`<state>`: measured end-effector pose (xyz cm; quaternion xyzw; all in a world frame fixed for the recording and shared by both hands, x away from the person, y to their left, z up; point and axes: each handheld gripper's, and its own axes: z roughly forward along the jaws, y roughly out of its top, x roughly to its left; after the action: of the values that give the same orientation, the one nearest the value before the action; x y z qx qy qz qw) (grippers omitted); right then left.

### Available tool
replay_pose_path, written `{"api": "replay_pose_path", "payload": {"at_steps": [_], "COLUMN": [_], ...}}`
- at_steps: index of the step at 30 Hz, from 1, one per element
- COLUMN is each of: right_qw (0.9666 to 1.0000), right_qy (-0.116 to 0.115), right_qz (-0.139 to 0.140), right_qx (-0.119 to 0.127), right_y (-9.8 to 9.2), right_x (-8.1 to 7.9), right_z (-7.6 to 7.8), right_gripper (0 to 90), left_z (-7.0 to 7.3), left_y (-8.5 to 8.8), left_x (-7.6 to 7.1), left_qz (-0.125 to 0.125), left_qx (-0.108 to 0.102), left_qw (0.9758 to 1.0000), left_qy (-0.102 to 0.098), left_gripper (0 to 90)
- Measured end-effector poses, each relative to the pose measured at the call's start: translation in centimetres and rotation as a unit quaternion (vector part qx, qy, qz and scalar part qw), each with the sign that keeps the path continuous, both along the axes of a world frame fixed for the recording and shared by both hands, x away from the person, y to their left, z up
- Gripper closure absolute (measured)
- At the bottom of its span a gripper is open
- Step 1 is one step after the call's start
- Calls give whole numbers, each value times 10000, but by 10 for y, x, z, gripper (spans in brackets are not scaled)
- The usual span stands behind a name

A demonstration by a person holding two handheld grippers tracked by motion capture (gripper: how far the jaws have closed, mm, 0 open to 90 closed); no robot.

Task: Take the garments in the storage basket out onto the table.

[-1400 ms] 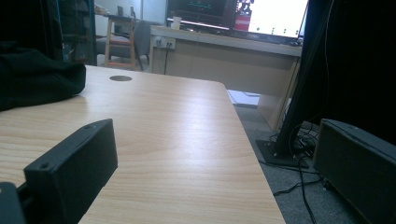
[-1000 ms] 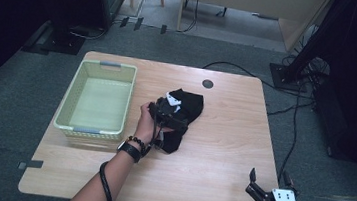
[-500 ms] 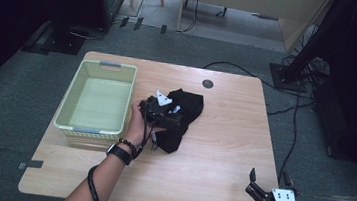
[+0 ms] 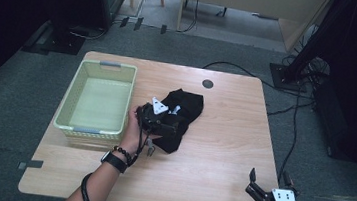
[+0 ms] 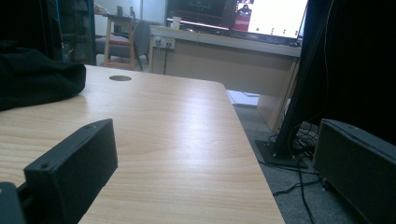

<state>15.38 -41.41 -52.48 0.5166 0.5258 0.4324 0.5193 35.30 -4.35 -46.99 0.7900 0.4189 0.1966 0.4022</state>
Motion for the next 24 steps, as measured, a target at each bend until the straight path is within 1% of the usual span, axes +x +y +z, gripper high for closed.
{"api": "replay_pose_path", "payload": {"at_steps": [6,10,15,18,24], "right_qw": [10000,10000,10000,10000,10000], "right_qy": [-2,-3,-5,-6,-8], "right_qz": [-4,-4,-4,-3,-5], "right_qx": [3,5,4,3,-1], "right_y": [0,0,0,0,0], "right_x": [0,0,0,0,0], "right_z": [0,0,0,0,0], "right_gripper": [0,0,0,0,0], "left_z": [-4,-8,-14,-18,-26], "left_y": [0,0,1,3,8], "left_x": [-10,-16,-23,-27,-35], "left_qz": [-77,-48,-75,-30,0], "left_qx": [27,-6,-15,-62,-63], "left_qw": [9999,9999,9999,9999,9998], "left_qy": [-76,-165,-151,-152,-162], "left_gripper": [0,0,0,0,0]}}
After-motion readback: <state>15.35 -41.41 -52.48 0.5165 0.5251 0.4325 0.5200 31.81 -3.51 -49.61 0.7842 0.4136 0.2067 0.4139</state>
